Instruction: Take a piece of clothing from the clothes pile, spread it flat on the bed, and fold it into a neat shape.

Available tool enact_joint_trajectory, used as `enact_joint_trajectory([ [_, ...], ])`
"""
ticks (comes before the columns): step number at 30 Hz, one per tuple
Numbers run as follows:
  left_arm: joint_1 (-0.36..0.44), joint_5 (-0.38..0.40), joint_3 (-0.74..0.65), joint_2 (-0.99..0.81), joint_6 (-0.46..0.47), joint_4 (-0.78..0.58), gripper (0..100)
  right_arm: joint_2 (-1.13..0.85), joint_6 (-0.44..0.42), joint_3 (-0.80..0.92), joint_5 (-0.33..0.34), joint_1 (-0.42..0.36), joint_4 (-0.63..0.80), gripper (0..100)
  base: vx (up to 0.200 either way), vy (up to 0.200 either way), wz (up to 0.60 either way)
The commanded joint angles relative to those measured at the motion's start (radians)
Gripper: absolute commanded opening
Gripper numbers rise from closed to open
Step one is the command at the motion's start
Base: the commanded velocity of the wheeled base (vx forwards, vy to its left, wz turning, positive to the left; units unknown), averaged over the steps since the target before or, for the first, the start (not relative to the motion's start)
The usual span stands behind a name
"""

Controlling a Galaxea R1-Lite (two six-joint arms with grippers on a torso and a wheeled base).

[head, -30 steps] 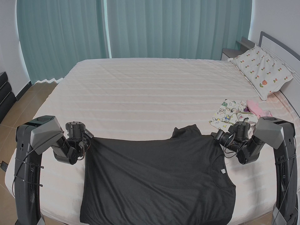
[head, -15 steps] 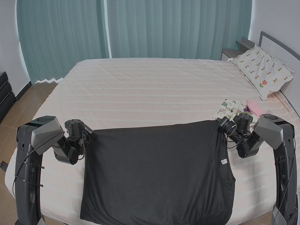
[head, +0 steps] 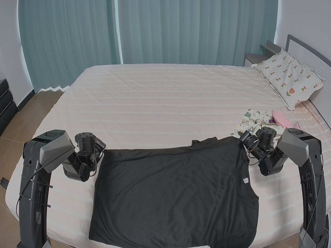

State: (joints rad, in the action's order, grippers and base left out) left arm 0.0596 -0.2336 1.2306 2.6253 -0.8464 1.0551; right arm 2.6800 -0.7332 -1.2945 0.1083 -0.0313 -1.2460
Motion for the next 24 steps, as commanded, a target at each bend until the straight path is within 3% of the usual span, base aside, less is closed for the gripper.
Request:
enact_joint_trajectory([
  [1,0.005,0.0,0.006,0.013,0.0,0.002,100,0.006,0.0,0.003,0.002,-0.001,0.01,100,0.0,0.0,0.0],
  [8,0.006,-0.004,-0.017,0.004,-0.002,0.009,100,-0.034,-0.005,0.069,-0.001,0.022,-0.001,100,0.0,0.0,0.0],
  [16,0.013,0.017,-0.283,-0.214,-0.048,0.023,100,-0.163,-0.023,0.165,-0.002,0.01,0.028,100,0.0,0.0,0.0],
  [24,0.037,0.056,-0.415,-0.327,-0.046,0.016,100,-0.295,-0.026,0.268,-0.015,0.002,0.095,100,0.0,0.0,0.0],
])
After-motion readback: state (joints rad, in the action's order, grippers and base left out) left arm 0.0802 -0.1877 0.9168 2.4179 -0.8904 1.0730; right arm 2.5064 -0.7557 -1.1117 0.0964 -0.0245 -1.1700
